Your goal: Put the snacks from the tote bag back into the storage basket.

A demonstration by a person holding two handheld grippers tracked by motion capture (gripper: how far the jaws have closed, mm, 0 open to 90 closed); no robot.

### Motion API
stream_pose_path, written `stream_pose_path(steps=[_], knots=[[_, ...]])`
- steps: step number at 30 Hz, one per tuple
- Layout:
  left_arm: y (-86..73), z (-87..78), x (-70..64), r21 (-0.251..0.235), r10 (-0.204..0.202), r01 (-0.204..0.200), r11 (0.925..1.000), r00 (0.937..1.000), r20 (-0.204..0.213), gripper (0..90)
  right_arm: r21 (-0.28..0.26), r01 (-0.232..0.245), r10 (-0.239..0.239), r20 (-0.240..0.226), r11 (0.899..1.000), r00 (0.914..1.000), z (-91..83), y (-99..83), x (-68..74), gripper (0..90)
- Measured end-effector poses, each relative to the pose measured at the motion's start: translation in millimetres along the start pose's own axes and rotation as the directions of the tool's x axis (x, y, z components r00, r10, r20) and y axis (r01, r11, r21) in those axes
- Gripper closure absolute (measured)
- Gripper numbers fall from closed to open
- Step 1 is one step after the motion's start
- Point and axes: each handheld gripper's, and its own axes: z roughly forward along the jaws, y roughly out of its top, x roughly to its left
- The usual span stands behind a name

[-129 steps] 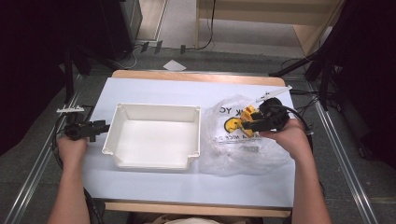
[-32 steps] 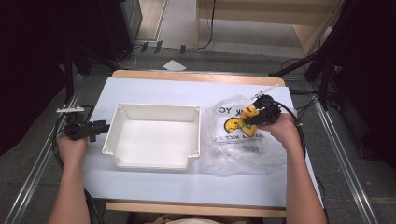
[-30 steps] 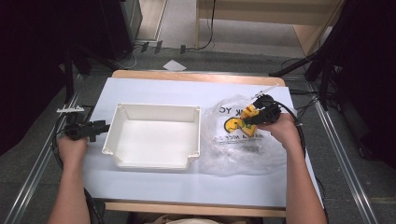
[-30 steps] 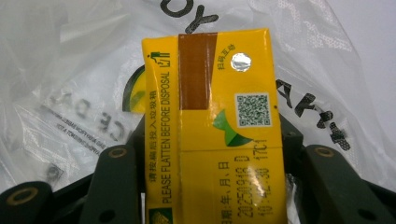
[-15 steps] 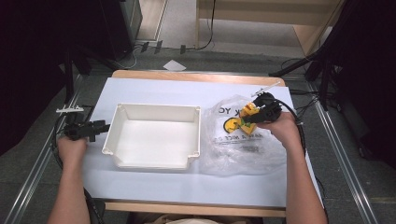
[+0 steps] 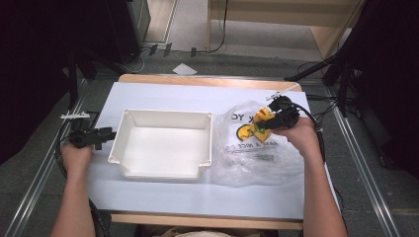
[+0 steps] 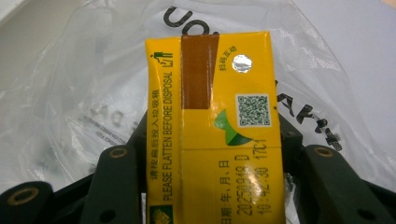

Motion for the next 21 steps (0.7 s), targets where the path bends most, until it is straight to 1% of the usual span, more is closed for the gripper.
stream_pose_path(steps=[6,11,13,15,21], knots=[[0.4,-0.2,-0.3,0.000,0.001,-0.001,1.0000,1.0000,-0.002,24.7,0.005,0.002,-0.002,-0.009,1.000,1.0000,-1.5,1.1,3.3,51.9],[0.6,-0.2,-0.1,-0.001,0.002,-0.002,1.0000,1.0000,0.000,24.7,0.005,0.019,-0.019,-0.007,1.000,0.9998,-2.8,3.4,8.3,51.9],[0.6,-0.4,-0.1,-0.001,0.001,-0.001,1.0000,1.0000,-0.001,24.6,0.008,0.013,-0.013,-0.005,1.000,0.9999,-3.3,4.0,9.9,51.9],[0.4,-0.6,0.0,-0.003,0.000,0.000,1.0000,1.0000,0.000,24.7,0.010,0.023,-0.023,-0.004,1.000,0.9997,-4.5,5.0,12.3,51.9],[0.5,-0.8,-0.3,-0.005,0.001,-0.001,1.0000,1.0000,0.001,24.7,0.008,0.033,-0.033,-0.012,0.999,0.9994,-6.7,7.5,18.4,51.9]])
